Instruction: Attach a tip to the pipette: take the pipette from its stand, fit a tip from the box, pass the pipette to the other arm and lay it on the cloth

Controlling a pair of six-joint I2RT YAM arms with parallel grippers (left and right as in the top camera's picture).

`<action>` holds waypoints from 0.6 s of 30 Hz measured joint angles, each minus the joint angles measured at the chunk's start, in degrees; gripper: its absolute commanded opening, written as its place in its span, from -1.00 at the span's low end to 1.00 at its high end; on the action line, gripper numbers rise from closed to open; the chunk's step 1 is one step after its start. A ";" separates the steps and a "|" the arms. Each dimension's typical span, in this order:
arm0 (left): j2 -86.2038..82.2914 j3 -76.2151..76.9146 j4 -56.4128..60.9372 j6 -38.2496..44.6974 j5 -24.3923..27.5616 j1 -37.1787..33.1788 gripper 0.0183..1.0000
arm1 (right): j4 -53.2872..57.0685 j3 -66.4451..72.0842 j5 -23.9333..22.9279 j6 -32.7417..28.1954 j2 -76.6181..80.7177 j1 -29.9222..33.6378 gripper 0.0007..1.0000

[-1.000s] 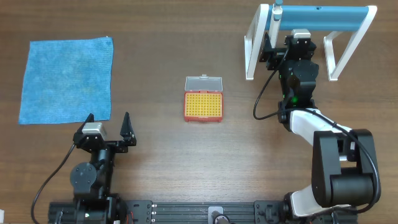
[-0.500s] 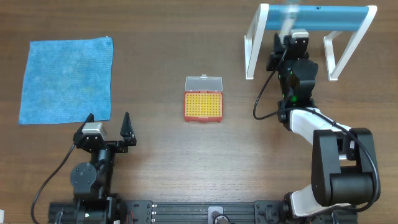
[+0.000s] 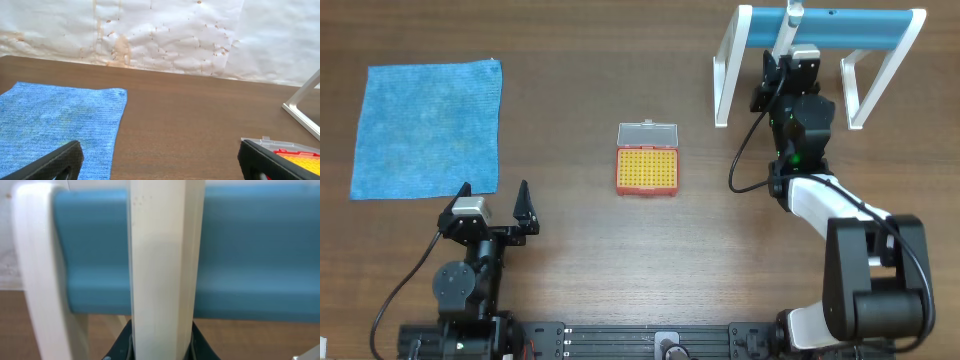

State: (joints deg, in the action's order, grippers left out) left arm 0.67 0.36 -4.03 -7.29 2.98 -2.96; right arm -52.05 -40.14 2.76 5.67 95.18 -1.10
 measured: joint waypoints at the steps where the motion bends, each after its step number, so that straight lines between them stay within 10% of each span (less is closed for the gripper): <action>1: 0.00 0.00 0.00 0.00 0.00 0.00 0.99 | -0.02 0.00 0.00 0.00 -0.59 0.00 -0.84; 11: 0.00 0.00 0.00 0.00 0.00 0.00 0.99 | -0.70 3.17 -0.07 0.00 -4.74 -0.52 -0.83; 18: 0.00 0.00 0.00 0.00 0.00 0.00 0.99 | -27.15 11.80 3.06 0.00 -9.64 -12.35 -0.84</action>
State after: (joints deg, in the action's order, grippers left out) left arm 0.67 0.36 -4.03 -7.29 2.98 -2.96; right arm -79.20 -28.34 5.82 5.67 85.54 -13.45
